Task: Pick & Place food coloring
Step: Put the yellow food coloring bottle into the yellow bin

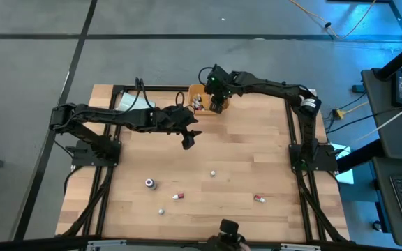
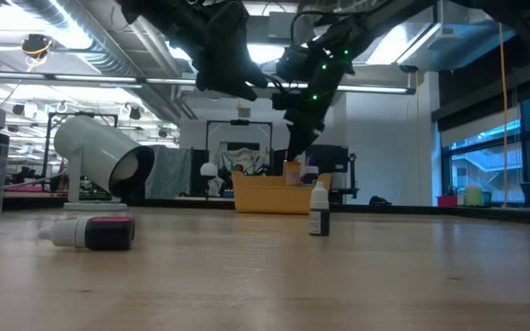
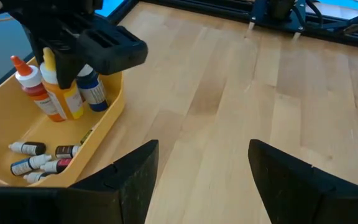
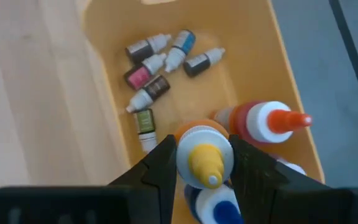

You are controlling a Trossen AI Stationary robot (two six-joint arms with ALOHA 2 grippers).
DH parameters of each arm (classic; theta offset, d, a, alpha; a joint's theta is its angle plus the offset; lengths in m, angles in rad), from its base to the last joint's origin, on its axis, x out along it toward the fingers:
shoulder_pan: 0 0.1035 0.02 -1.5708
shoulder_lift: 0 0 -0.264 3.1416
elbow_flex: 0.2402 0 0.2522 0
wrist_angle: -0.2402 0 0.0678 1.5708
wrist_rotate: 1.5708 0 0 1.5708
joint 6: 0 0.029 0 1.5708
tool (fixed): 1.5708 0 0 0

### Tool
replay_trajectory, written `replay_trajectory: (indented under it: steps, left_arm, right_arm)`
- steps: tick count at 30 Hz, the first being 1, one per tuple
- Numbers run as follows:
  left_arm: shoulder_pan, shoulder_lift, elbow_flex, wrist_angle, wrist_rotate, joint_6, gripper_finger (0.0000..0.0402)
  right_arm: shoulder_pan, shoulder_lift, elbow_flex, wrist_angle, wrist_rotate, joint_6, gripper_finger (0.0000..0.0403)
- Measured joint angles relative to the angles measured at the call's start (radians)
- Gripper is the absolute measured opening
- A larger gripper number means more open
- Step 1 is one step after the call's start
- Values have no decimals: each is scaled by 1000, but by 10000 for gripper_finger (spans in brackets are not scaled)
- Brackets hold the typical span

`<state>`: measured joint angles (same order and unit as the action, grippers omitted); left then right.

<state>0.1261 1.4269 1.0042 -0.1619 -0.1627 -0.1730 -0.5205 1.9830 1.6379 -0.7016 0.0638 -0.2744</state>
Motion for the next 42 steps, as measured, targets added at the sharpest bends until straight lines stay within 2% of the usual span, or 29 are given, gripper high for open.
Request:
replay_trajectory:
  steps: [37, 42]
  left_arm:
    - [0, 0, 0, 0, 0, 0, 244]
    - [0, 0, 0, 0, 0, 0, 246]
  right_arm:
    - [-24, 32, 0, 17, -14, 54, 133]
    - [-24, 32, -7, 21, -40, 61, 133]
